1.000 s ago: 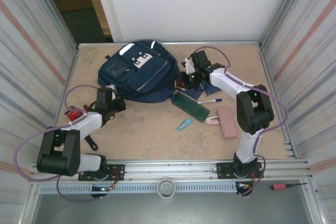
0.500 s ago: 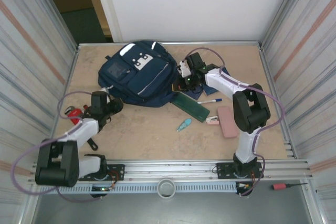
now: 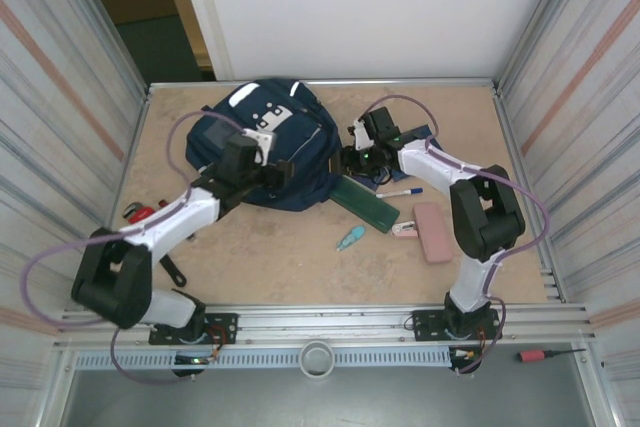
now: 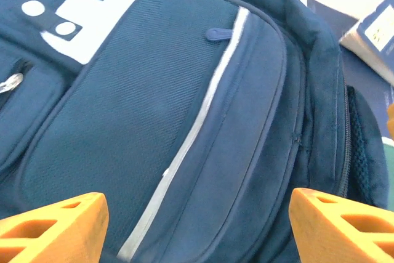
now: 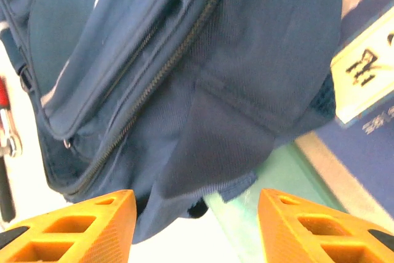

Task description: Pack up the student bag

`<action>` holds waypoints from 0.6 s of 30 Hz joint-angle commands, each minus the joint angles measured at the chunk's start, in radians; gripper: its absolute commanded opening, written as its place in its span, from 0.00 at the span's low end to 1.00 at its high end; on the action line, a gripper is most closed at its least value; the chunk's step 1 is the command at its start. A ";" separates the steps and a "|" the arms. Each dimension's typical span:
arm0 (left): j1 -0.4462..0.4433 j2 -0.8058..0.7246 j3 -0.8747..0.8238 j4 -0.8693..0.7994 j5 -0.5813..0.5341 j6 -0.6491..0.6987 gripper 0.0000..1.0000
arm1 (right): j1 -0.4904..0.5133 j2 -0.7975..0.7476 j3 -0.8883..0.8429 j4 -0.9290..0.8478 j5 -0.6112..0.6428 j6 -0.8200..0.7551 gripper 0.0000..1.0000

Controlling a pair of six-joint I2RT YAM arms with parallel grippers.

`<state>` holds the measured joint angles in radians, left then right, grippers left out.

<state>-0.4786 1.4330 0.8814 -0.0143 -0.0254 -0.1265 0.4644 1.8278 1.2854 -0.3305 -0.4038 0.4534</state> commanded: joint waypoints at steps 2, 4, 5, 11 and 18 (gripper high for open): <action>-0.041 0.138 0.125 -0.109 -0.020 0.187 0.79 | 0.031 0.066 -0.020 0.055 0.062 0.033 0.46; -0.056 0.194 0.171 -0.129 -0.031 0.225 0.82 | 0.033 0.076 -0.042 0.063 0.077 0.033 0.41; -0.061 0.228 0.197 -0.148 -0.037 0.240 0.84 | 0.032 0.076 -0.055 0.065 0.089 0.033 0.38; -0.062 0.356 0.293 -0.193 -0.120 0.264 0.85 | 0.037 0.061 -0.120 0.094 0.128 0.030 0.29; -0.063 0.453 0.349 -0.185 -0.165 0.292 0.65 | 0.042 0.051 -0.134 0.098 0.125 0.027 0.29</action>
<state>-0.5430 1.8648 1.1992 -0.1795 -0.1421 0.1352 0.4984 1.8824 1.1847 -0.1844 -0.3355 0.4828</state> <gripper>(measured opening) 0.678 0.285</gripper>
